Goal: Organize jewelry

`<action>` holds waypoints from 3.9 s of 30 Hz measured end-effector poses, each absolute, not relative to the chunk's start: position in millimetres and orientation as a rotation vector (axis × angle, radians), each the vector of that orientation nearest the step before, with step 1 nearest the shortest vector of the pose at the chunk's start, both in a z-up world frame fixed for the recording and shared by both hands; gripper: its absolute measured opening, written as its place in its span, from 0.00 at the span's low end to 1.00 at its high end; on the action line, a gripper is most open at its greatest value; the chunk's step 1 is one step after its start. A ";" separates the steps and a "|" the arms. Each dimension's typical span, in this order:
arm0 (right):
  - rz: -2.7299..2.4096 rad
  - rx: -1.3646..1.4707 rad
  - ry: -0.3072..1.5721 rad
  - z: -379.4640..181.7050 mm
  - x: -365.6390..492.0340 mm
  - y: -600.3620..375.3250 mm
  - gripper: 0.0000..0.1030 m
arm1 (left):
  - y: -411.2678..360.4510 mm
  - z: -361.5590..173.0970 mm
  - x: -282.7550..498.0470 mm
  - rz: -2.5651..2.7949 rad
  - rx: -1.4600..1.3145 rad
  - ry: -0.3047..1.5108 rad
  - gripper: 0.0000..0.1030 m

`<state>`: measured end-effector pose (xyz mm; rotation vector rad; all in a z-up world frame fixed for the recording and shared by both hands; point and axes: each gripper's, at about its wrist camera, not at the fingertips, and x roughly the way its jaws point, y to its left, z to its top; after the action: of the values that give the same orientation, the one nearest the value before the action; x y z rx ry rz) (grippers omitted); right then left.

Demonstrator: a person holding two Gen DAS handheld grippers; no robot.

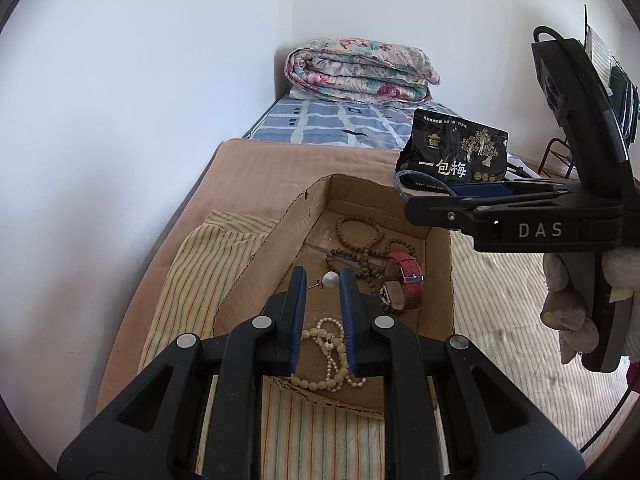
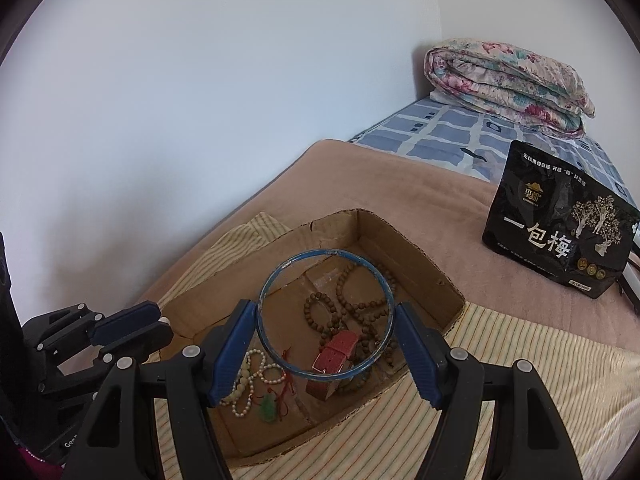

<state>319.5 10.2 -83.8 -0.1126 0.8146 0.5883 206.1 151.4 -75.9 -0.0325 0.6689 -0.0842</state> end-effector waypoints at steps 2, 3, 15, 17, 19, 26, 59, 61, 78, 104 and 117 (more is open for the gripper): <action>0.587 -0.101 0.817 -86.4 322.8 10.8 0.71 | 151.8 -77.4 207.7 -0.084 -0.030 0.670 0.15; 0.588 -0.095 0.820 -88.2 324.8 11.2 0.71 | 152.1 -77.8 207.7 -0.085 -0.029 0.672 0.15; 0.558 -0.078 0.806 -95.1 331.4 9.6 0.95 | 152.5 -83.2 214.0 -0.068 -0.037 0.669 0.49; 0.549 -0.074 0.803 -95.1 331.6 8.7 0.98 | 152.1 -83.7 213.8 -0.067 -0.036 0.675 0.53; 0.545 -0.069 0.799 -94.9 331.5 6.7 1.00 | 151.7 -83.9 213.0 -0.064 -0.035 0.674 0.62; 0.533 -0.068 0.804 -95.1 330.3 5.1 1.00 | 150.8 -84.6 211.5 -0.065 -0.039 0.679 0.63; 0.490 -0.062 0.689 -37.1 277.8 -36.5 1.00 | 128.9 -24.2 159.8 -0.059 -0.034 0.587 0.63; 0.485 -0.061 0.678 -31.5 269.8 -42.1 1.00 | 127.0 -18.9 151.9 -0.055 -0.031 0.579 0.63; 0.431 -0.113 0.588 -1.3 190.9 -76.4 1.00 | 91.3 19.2 76.3 -0.018 0.022 0.521 0.83; 0.369 -0.119 0.557 -1.3 158.0 -96.7 1.00 | 76.1 28.1 26.1 0.056 0.061 0.514 0.99; 0.369 -0.115 0.563 -2.8 158.7 -95.0 1.00 | 82.4 27.5 23.3 0.072 0.048 0.522 0.99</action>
<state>158.7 -95.0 -2.8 -0.1155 0.5631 0.3689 23.3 82.4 27.5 0.0476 0.5217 0.0719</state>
